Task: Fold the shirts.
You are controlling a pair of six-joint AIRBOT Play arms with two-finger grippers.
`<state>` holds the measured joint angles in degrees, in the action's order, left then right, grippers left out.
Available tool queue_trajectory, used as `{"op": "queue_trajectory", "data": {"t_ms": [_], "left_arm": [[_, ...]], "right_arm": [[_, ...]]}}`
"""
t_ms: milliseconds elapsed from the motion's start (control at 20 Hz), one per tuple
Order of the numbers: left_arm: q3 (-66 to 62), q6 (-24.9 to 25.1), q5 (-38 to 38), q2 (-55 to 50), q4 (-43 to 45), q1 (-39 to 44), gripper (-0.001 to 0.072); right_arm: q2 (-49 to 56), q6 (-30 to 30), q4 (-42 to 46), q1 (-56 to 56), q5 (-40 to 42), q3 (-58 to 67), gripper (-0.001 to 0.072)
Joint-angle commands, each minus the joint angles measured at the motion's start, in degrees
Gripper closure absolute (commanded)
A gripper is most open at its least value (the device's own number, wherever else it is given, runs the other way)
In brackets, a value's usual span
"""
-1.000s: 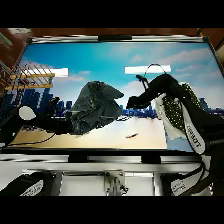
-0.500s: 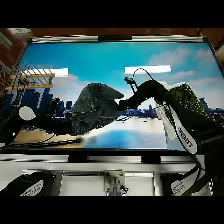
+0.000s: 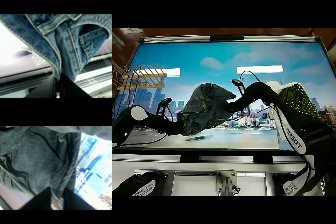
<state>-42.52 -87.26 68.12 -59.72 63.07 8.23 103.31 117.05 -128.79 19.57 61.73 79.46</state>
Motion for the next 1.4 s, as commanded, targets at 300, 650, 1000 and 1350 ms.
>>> {"op": "queue_trajectory", "data": {"t_ms": [300,650,1000,1350], "left_arm": [[-16.8,6.3,-1.6,2.9,0.0,0.0,0.0662],[-57.4,5.0,-8.1,9.0,0.0,0.0,0.0662],[-68.4,-0.6,-1.7,12.6,8.9,0.0,0.0661],[-54.8,-4.0,10.1,10.4,6.6,0.0,0.0661]], "right_arm": [[-12.6,0.0,0.3,-3.9,4.7,7.2,0.0619],[-38.8,-7.0,1.6,-8.1,-0.5,27.3,0.062],[-51.5,-18.6,11.6,-8.1,-3.5,33.0,0.062],[-41.3,-24.1,12.2,-8.0,15.6,33.0,0.062]]}}
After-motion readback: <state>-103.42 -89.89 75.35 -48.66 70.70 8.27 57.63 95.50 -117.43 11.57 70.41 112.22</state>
